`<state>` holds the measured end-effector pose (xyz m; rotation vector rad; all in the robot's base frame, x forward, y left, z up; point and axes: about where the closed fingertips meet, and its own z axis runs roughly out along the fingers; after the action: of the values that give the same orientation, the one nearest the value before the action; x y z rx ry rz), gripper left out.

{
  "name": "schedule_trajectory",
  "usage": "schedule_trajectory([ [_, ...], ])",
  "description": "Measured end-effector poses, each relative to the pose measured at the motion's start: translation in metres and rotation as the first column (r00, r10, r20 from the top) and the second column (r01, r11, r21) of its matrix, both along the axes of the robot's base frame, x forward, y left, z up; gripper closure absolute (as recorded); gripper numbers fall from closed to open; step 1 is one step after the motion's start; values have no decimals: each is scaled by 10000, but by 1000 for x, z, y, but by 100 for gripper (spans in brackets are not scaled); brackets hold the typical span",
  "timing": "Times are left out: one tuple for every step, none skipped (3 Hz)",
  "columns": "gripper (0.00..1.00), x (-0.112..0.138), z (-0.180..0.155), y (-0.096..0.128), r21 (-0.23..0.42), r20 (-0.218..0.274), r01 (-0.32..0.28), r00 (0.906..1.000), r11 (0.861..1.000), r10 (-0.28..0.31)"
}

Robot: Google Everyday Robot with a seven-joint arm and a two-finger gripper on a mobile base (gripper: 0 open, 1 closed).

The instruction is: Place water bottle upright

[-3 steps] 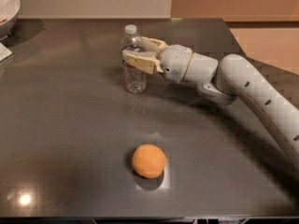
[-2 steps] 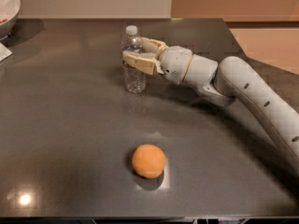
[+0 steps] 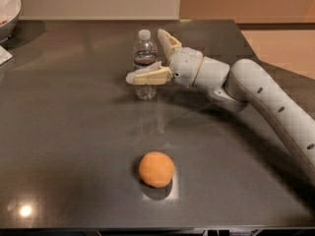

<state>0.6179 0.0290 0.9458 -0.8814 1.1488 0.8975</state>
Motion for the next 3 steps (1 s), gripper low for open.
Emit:
schedule_trajectory([
  [0, 0, 0, 0, 0, 0, -2, 10000, 10000, 2],
  [0, -4, 14, 7, -172, 258, -336, 9991, 9993, 341],
  [0, -9, 28, 16, -468, 425, -742, 9962, 9961, 762],
])
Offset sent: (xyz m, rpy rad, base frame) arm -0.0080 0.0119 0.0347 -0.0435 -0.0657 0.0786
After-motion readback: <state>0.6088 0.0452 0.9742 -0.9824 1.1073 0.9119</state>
